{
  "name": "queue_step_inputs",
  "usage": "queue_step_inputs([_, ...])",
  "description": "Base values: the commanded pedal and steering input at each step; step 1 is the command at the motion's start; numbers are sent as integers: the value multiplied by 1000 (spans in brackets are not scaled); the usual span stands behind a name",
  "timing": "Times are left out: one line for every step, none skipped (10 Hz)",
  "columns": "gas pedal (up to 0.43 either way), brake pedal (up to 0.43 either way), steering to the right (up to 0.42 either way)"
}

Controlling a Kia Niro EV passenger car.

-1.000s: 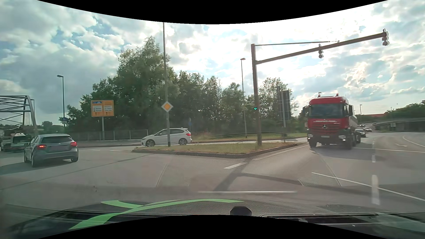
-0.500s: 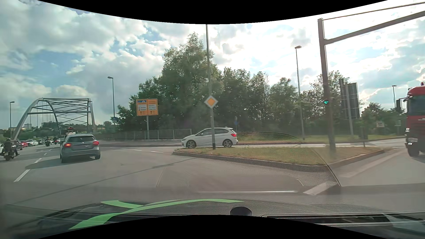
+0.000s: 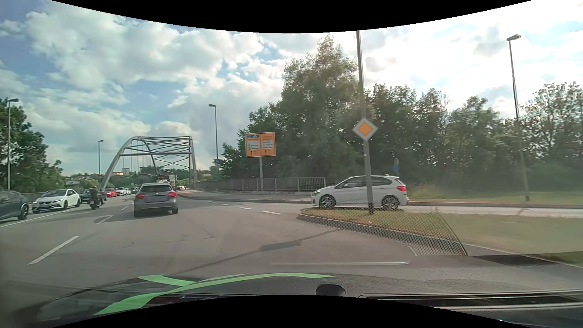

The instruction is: Follow the waypoints while adhering to traffic rules and regulations

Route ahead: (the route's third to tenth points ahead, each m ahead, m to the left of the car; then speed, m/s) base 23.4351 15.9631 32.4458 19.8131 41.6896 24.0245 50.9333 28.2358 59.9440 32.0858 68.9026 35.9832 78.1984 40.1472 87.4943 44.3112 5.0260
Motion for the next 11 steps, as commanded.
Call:
queue_step_inputs([150, 0, -368])
queue_step_inputs([150, 0, -354])
queue_step_inputs([150, 0, -343])
queue_step_inputs([150, 0, -331])
queue_step_inputs([157, 0, -319])
queue_step_inputs([157, 0, -309])
queue_step_inputs([169, 0, -300])
queue_step_inputs([177, 0, -287])
queue_step_inputs([177, 0, -264])
queue_step_inputs([177, 0, -242])
queue_step_inputs([177, 0, -214])
